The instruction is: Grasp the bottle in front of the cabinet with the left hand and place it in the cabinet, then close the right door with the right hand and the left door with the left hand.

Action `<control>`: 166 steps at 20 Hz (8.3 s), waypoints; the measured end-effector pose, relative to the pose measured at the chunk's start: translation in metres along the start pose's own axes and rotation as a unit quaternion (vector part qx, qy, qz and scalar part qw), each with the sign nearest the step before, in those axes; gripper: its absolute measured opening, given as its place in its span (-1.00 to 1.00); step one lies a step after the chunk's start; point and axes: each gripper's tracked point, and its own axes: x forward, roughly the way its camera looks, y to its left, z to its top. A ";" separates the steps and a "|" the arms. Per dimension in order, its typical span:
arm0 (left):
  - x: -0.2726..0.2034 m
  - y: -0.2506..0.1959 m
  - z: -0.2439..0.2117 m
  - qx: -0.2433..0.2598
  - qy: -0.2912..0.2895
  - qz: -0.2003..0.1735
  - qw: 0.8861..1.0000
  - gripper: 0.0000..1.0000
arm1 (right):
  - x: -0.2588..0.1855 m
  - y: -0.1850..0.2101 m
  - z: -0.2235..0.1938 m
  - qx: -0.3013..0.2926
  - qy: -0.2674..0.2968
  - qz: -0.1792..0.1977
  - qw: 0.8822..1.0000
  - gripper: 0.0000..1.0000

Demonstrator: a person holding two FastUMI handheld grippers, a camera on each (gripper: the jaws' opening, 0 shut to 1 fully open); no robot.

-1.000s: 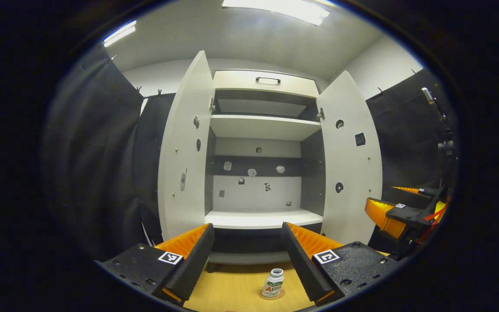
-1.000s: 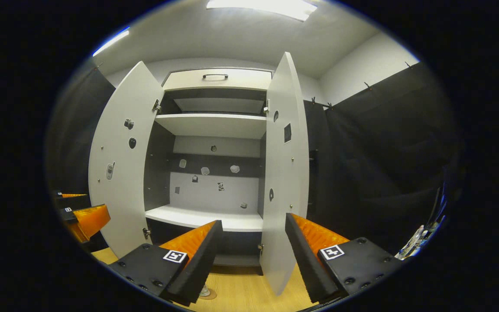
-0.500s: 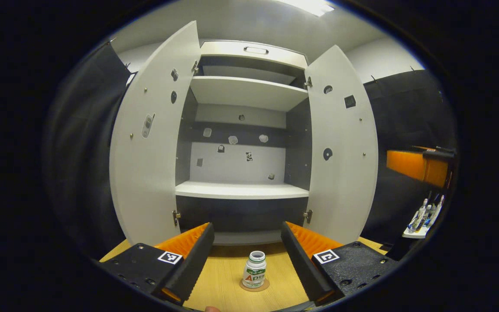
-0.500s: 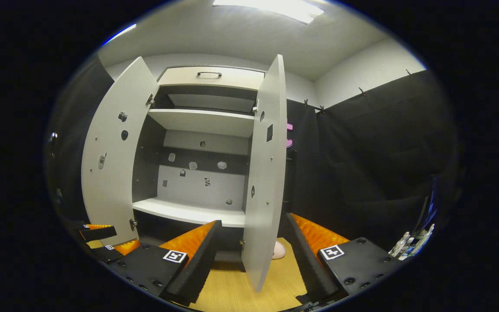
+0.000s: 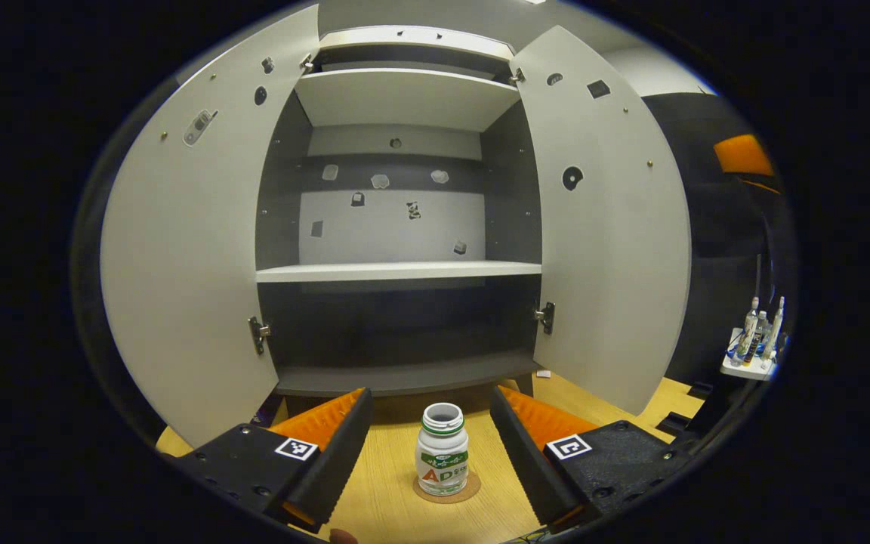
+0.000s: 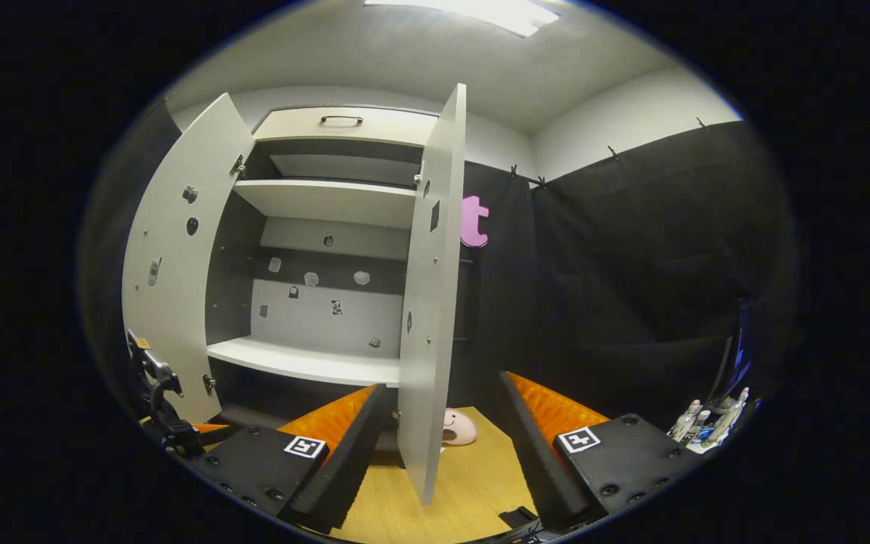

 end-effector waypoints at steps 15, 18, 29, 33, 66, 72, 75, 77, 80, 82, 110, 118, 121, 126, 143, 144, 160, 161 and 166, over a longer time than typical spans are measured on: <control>0.056 -0.004 -0.108 -0.018 0.125 -0.004 0.992 0.91 | 0.016 -0.036 -0.042 -0.004 0.049 -0.032 0.998 0.92; 0.057 -0.004 -0.114 -0.036 0.133 -0.007 0.990 0.57 | 0.021 -0.032 -0.048 -0.005 0.058 -0.027 0.998 0.92; 0.041 0.032 -0.019 -0.048 0.108 0.003 0.993 0.46 | 0.036 -0.010 -0.055 0.001 0.063 0.005 0.998 0.92; 0.030 0.060 0.047 -0.079 0.075 0.028 0.994 0.46 | 0.039 -0.003 -0.056 0.010 0.063 0.018 0.998 0.92; 0.214 0.125 0.233 -0.005 0.049 0.057 0.997 0.46 | 0.097 -0.062 -0.029 0.023 0.040 -0.032 0.998 0.92; 0.211 0.127 0.236 -0.008 0.040 0.069 0.997 0.84 | 0.102 -0.060 -0.031 0.022 0.043 -0.029 0.998 0.79; 0.200 0.126 0.239 -0.012 0.031 0.076 0.997 0.89 | 0.104 -0.061 -0.029 0.020 0.042 -0.028 0.999 0.91; 0.184 0.127 0.243 -0.013 0.025 0.080 0.996 0.89 | 0.104 -0.060 -0.029 0.021 0.042 -0.026 0.999 0.79; 0.157 0.129 0.251 -0.024 0.006 0.088 0.996 0.89 | 0.104 -0.061 -0.027 0.017 0.042 -0.024 0.999 0.92; 0.131 0.130 0.258 -0.031 -0.011 0.095 0.995 0.90 | 0.103 -0.062 -0.023 0.015 0.040 -0.022 0.999 0.79; -0.153 0.101 0.285 -0.047 -0.120 0.120 0.984 0.85 | 0.148 -0.077 -0.041 -0.025 0.061 -0.012 0.998 0.89; -0.148 0.097 0.291 -0.048 -0.127 0.117 0.984 0.86 | 0.148 -0.074 -0.043 -0.020 0.064 -0.008 0.998 0.88; -0.148 0.093 0.292 -0.047 -0.126 0.112 0.985 0.85 | 0.146 -0.069 -0.045 -0.012 0.065 -0.006 0.998 0.88; -0.150 0.091 0.294 -0.046 -0.128 0.111 0.984 0.84 | 0.144 -0.057 -0.042 -0.010 0.066 -0.001 0.998 0.87; -0.166 0.125 0.289 -0.051 -0.128 0.140 0.980 0.84 | 0.143 0.058 -0.037 0.003 0.054 0.084 0.995 0.87; -0.167 0.127 0.289 -0.052 -0.128 0.142 0.980 0.86 | 0.144 0.066 -0.038 0.000 0.053 0.089 0.995 0.87; -0.223 0.222 0.263 -0.059 -0.133 0.215 0.966 0.85 | 0.137 0.132 -0.006 -0.010 0.033 0.159 0.987 0.92; -0.226 0.232 0.260 -0.061 -0.131 0.221 0.965 0.85 | 0.134 0.130 -0.003 -0.011 0.035 0.161 0.986 0.92; -0.241 0.279 0.252 -0.061 -0.129 0.257 0.956 0.84 | 0.120 0.114 0.019 -0.021 0.033 0.159 0.986 0.92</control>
